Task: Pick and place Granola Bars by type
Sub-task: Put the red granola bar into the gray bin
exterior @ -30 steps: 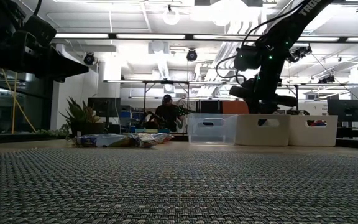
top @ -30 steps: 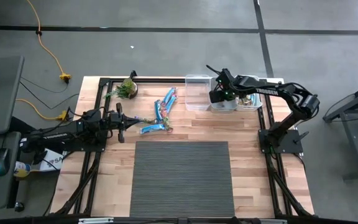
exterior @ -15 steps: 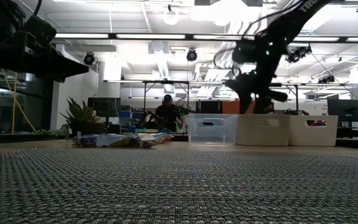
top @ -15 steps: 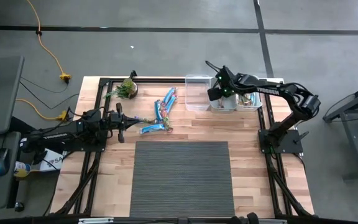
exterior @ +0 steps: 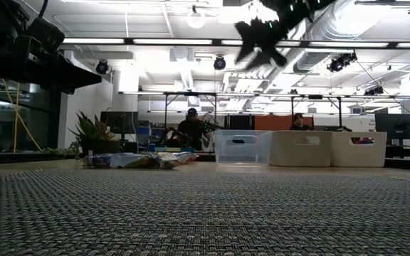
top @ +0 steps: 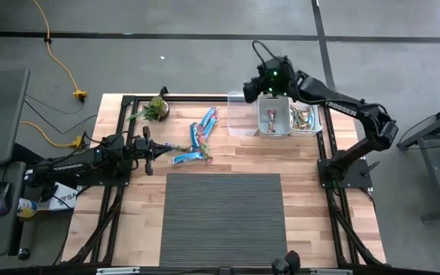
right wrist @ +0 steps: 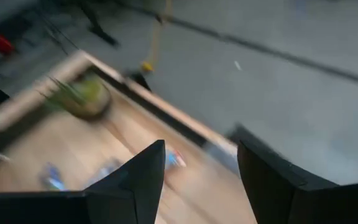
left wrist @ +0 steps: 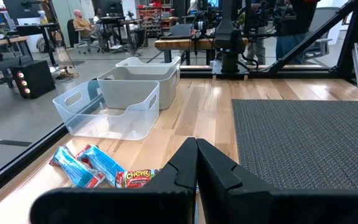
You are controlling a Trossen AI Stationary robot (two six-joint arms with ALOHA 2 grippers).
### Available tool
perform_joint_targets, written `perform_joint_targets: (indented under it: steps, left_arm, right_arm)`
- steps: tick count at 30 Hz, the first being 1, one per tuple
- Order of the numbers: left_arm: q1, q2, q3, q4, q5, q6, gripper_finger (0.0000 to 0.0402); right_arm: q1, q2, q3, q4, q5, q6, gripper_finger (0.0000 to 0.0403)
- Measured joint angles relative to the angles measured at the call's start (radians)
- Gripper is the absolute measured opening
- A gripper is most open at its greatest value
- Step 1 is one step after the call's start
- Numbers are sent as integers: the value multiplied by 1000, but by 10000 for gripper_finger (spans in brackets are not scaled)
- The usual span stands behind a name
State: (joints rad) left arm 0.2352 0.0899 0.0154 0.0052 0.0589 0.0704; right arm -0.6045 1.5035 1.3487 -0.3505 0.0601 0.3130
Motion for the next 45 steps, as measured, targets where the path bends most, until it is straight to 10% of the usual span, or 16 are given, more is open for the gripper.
perform_joint_targets:
  steps: [14, 26, 40, 45]
  left_arm:
    - [0, 0, 0, 0, 0, 0, 1]
    - [0, 0, 0, 0, 0, 0, 1]
    - [0, 0, 0, 0, 0, 0, 1]
    - [0, 0, 0, 0, 0, 0, 1]
  right_arm:
    - [206, 0, 139, 313, -107, 177, 187]
    - [368, 82, 189, 408, 46, 70, 187]
    - [427, 540, 952, -315, 278, 46, 187]
    - [407, 613, 942, -382, 255, 162, 187]
